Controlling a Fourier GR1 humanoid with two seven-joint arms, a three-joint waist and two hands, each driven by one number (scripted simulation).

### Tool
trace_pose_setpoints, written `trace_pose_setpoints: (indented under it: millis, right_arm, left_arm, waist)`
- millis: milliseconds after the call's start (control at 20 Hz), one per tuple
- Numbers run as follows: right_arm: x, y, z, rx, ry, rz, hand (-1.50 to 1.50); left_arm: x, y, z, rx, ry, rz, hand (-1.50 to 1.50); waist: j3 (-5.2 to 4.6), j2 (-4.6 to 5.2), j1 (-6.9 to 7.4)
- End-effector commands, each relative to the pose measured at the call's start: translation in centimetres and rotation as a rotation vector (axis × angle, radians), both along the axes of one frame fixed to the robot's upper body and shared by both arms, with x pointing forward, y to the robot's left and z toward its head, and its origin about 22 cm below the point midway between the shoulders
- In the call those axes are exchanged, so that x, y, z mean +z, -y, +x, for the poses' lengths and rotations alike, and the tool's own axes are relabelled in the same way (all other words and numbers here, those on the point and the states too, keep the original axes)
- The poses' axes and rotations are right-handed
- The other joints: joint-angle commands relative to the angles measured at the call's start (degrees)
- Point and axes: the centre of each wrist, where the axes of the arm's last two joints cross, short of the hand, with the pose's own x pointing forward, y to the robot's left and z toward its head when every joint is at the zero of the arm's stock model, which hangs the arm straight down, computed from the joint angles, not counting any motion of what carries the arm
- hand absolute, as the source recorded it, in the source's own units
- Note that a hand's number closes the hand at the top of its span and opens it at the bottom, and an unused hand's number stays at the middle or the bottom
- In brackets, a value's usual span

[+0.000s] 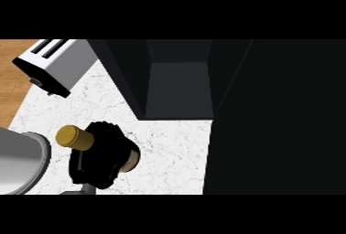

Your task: Pick up the wine, place it into the cabinet and close the cabinet

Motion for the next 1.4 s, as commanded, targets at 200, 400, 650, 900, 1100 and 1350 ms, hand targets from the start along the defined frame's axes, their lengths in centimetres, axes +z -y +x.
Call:
trace_pose_setpoints:
  millis: [200,400,650,900,1100,1350]
  right_arm:
    - [2.9,1.3,-4.8,0.058,0.034,0.053,-1.5]
    - [2.5,0.9,-3.3,0.049,0.053,0.066,-1.5]
    - [2.6,1.6,-4.0,0.054,0.051,0.045,-1.5]
    - [2.8,1.4,-4.0,0.056,0.051,0.054,-1.5]
    - [2.8,1.5,-3.5,0.061,0.034,0.042,-1.5]
    - [2.5,1.2,-3.4,0.045,0.055,0.06,-1.5]
  left_arm:
    - [5.8,6.4,1.1,-0.03,-0.007,0.019,1.5]
    - [8.8,8.5,1.9,-0.003,-0.047,-0.015,1.5]
    - [10.4,10.3,4.1,0.015,-0.081,0.006,1.5]
    - [9.1,12.0,4.9,0.039,-0.12,0.05,1.5]
    - [7.7,12.6,6.5,0.065,-0.126,0.108,1.5]
    - [4.3,12.7,6.6,0.089,-0.154,0.135,1.5]
  waist:
    - [-0.04,0.16,-1.06]
    - [-0.06,0.33,-0.6]
    - [-0.03,0.33,-1.12]
    - [-0.08,0.35,-1.06]
    - [-0.12,0.51,-1.02]
    - [-0.14,0.57,-1.44]
